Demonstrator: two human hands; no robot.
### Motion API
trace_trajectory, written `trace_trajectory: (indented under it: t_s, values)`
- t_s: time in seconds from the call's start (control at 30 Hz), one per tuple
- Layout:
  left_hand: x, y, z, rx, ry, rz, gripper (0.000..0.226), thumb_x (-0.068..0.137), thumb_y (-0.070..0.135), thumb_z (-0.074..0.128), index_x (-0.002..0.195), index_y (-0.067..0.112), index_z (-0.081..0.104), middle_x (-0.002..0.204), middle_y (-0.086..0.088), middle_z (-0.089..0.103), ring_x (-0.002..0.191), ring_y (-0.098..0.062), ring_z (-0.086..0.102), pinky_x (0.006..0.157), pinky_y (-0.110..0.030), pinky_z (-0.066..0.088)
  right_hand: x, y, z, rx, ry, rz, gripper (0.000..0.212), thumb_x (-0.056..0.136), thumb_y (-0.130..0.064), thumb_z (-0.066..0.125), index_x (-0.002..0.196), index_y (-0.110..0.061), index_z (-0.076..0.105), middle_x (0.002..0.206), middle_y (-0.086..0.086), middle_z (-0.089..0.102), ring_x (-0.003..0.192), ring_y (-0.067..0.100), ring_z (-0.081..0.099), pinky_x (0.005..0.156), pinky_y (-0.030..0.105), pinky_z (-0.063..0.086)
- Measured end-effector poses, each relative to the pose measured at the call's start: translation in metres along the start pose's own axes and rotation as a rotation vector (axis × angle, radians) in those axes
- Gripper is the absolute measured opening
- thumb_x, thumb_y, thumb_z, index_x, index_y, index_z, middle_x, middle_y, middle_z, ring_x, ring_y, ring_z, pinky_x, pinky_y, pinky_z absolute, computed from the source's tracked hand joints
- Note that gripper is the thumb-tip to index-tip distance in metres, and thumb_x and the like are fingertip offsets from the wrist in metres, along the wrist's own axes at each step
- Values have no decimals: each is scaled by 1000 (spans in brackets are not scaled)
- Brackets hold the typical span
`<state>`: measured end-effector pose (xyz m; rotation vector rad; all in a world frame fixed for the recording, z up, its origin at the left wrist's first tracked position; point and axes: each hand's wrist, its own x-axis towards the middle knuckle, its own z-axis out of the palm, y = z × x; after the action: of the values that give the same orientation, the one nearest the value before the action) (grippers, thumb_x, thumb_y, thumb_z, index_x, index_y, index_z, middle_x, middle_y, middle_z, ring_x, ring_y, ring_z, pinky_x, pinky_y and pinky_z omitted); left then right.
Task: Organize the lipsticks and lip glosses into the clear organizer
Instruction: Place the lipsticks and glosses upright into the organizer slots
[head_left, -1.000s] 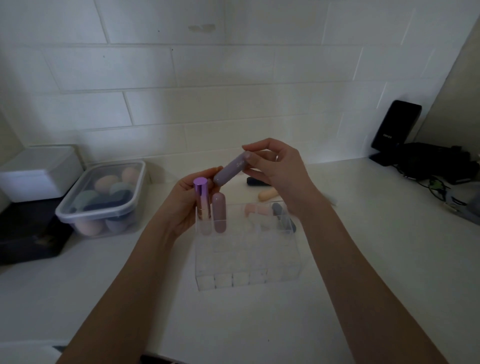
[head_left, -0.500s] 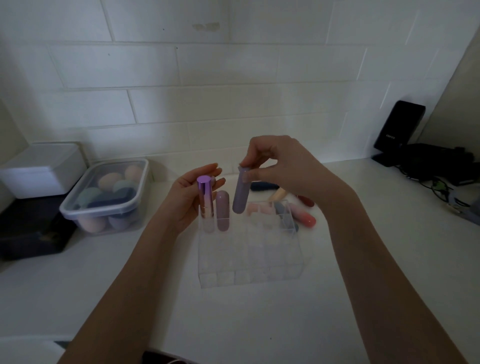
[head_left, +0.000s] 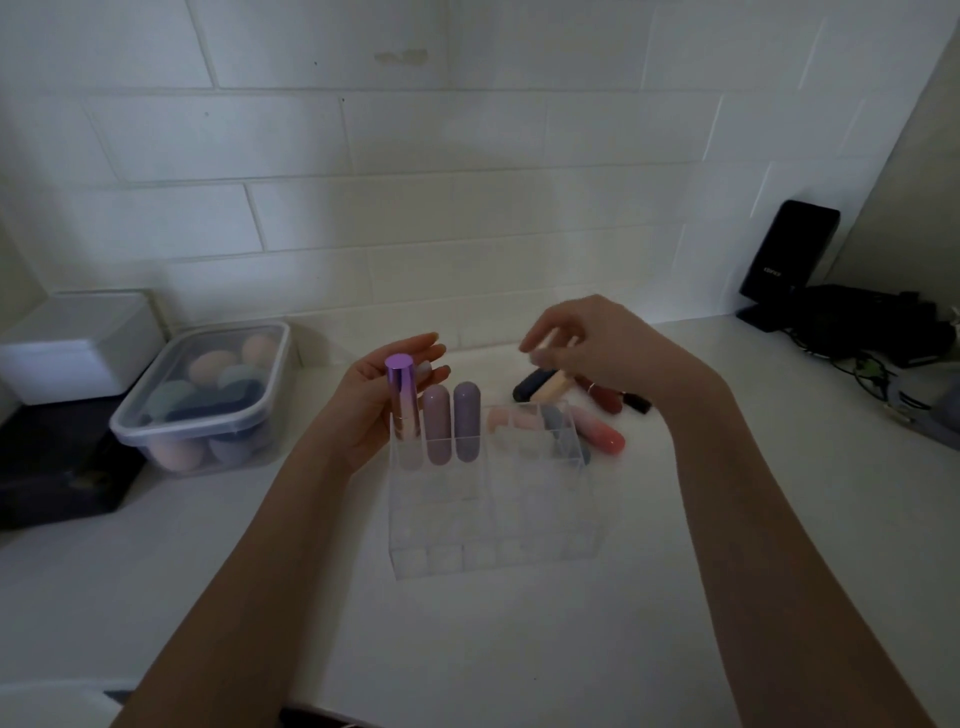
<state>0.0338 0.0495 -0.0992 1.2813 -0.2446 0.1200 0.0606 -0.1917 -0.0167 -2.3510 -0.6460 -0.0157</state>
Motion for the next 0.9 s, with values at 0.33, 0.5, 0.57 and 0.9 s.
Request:
trace_trajectory:
  t_s: [0.33,0.5,0.57,0.9]
  values:
    - [1,-3,0,69,-24,-36,29,81,8,57,94,27,75,97,8,75,87,-8,71,70,-17,54,8,39,24,-247,-325,338,49,74,-24,74,118,-38,58,76,-5,56,53,10,49,34,15,34]
    - [1,-4,2,85,-21,-49,42,91,-4,43,95,25,73,95,6,76,86,-7,71,68,-15,54,11,42,33,-221,-319,295,32,80,-15,69,103,-34,58,87,0,55,58,16,56,45,21,42]
    - [1,-4,3,83,-15,-47,39,91,-4,43,98,22,71,94,6,76,85,-7,71,68,-15,54,11,42,32,-205,-314,257,30,80,-11,68,99,-32,57,76,-1,52,48,13,55,39,18,40]
    - [-2,-1,6,97,-7,-71,29,91,2,45,104,17,65,94,6,76,85,-6,71,68,-16,54,7,43,33,-38,-188,151,15,84,-28,65,93,-37,57,82,-6,59,55,10,54,44,21,43]
